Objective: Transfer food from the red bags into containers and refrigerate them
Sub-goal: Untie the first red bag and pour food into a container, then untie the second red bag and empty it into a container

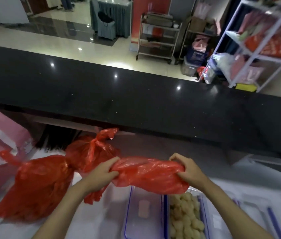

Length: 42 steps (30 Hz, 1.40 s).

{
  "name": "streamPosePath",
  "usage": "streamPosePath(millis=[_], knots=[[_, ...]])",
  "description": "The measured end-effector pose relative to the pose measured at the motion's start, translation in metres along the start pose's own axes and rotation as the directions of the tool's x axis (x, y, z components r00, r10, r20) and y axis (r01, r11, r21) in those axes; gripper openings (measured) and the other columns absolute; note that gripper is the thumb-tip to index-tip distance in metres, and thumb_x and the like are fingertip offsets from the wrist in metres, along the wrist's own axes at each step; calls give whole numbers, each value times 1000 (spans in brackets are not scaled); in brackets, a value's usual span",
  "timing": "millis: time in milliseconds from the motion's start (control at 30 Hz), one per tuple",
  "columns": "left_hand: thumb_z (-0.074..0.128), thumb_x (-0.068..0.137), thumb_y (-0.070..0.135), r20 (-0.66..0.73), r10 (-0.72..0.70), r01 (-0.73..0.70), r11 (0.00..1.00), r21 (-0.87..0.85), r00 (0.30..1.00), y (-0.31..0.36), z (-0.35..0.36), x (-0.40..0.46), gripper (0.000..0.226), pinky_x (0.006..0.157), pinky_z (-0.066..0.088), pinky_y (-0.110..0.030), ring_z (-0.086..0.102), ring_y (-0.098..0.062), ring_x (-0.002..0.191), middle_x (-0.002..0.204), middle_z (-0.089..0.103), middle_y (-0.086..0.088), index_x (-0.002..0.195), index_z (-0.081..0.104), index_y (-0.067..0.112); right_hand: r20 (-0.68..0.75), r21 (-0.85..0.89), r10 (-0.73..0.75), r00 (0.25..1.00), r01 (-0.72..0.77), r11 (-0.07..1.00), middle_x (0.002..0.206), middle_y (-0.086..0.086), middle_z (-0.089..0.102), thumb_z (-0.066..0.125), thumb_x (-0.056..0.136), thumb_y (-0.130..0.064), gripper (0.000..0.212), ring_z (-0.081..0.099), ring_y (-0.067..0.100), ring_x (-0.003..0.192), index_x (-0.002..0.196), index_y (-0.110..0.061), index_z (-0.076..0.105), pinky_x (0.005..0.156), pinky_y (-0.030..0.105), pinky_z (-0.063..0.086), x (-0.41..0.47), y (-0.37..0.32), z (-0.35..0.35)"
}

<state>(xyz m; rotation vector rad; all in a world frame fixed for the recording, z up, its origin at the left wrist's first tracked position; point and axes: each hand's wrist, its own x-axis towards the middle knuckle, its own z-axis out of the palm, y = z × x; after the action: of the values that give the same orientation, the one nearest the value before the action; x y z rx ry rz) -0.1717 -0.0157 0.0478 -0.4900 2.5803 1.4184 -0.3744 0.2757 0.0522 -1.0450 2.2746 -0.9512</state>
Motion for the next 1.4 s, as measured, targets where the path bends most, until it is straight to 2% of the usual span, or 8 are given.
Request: streamPosePath(millis=[200,467,700,800,900,1133,1267,1400], knots=[[70,83,-7,159,204,-188,976,-107,966,11,13,37,68,95,53,-17,63,4,117,124,64,30,131,62,40,-46,-675,-60,997,14,738,77,-10,73,78,63,-35,44,70,14,66,101,-34,55,58,29,55,-30,53,-28],[77,78,18,-5,265,-245,895,373,964,21,55,122,47,90,55,-36,66,-11,106,111,65,15,113,66,48,-148,-686,-43,988,-71,725,84,-9,65,63,68,-59,44,63,16,73,100,-32,51,60,29,44,-16,117,-51],[65,80,21,-7,143,-105,757,645,990,5,93,189,51,94,59,-41,68,-32,119,140,65,-6,129,70,35,-76,-706,162,984,-168,688,130,4,70,62,89,-17,60,69,28,110,145,-38,52,94,39,53,13,177,-63],[41,63,29,54,58,-79,653,753,997,-32,113,200,58,70,63,-57,68,-39,105,123,71,-15,106,80,28,35,-742,173,984,-90,664,144,-6,61,40,100,-45,55,64,22,125,152,-54,26,114,46,27,8,209,-55],[38,64,38,10,88,-56,535,843,996,-40,131,191,68,86,56,-64,50,-40,117,129,66,-19,123,67,22,167,-660,370,914,-175,730,169,-15,13,16,91,-82,69,23,17,155,152,-59,-6,125,54,-1,0,220,-53],[55,72,37,-119,75,50,602,797,990,5,122,149,47,87,53,-50,65,-39,117,134,64,-13,113,73,26,-63,-547,249,966,-243,802,143,-10,57,48,97,-59,53,55,18,130,146,-40,46,118,47,31,-10,178,-53],[48,82,33,-289,209,51,725,687,934,18,119,92,39,85,57,-41,65,-28,114,123,66,-4,112,72,26,-247,-400,-52,968,-53,915,110,-18,63,66,93,-32,22,63,14,103,115,-34,67,87,39,53,-17,148,-24],[48,88,31,-463,282,57,803,593,840,20,105,26,29,84,51,-35,57,-17,115,117,65,6,106,71,28,-161,-305,-145,976,91,948,96,-21,64,55,93,-33,18,61,7,88,106,-34,68,77,34,53,-13,87,15]])
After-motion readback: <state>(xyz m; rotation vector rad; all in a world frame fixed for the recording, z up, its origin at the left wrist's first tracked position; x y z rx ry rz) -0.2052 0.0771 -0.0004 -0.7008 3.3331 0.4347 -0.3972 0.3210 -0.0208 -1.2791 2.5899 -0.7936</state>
